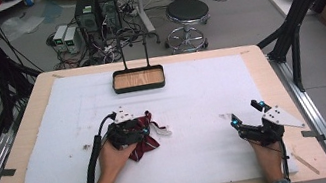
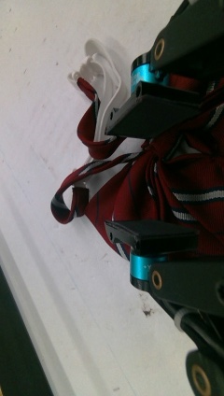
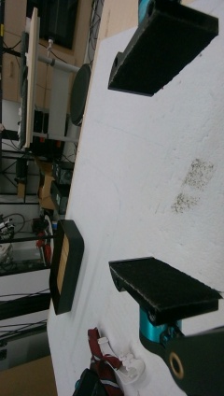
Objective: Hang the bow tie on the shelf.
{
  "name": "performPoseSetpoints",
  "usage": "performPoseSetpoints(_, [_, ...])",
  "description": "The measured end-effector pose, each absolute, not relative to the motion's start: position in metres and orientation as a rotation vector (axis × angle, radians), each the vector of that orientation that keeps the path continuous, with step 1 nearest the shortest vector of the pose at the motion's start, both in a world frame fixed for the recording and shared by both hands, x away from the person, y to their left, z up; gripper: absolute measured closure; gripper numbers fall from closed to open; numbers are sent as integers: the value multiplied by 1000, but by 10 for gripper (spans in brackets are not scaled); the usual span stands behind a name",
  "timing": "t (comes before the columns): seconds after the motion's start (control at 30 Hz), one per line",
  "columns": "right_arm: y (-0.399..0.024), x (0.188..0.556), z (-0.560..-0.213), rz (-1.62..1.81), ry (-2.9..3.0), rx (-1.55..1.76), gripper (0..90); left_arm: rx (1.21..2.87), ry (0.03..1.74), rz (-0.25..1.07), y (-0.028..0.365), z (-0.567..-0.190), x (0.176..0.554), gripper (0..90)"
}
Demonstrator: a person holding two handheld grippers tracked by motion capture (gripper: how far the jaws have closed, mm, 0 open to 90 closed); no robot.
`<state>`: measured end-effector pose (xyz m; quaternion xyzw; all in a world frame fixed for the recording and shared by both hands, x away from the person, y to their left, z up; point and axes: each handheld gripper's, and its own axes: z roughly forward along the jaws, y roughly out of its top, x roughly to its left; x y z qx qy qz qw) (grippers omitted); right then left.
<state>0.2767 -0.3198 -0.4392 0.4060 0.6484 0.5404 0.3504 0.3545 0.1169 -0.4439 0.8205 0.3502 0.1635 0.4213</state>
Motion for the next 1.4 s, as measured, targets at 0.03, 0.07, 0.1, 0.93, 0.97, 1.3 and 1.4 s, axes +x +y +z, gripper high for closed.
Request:
performPoseSetpoints(0.03, [-319,276,-439,1402,1683,1060,108,2063,872,410,116,-444,355,481])
performPoseSetpoints(0.07, [-319,276,-439,1404,1682,1059,108,2068,873,406,115,-444,355,481])
performPoseSetpoints(0.1, [-319,276,-439,1402,1683,1058,108,2078,873,401,114,-445,355,482])
performPoseSetpoints(0.93, [-319,277,-440,1404,1686,1052,108,2077,777,555,115,-418,343,729])
performPoseSetpoints(0.97, [-319,277,-440,1403,1686,1052,108,2073,769,561,117,-415,343,729])
performPoseSetpoints(1.3, [-320,277,-440,1401,1685,1062,108,1999,723,590,139,-389,352,730])
performPoseSetpoints(1.4, [-320,277,-440,1404,1684,1063,108,1969,713,584,141,-384,356,734])
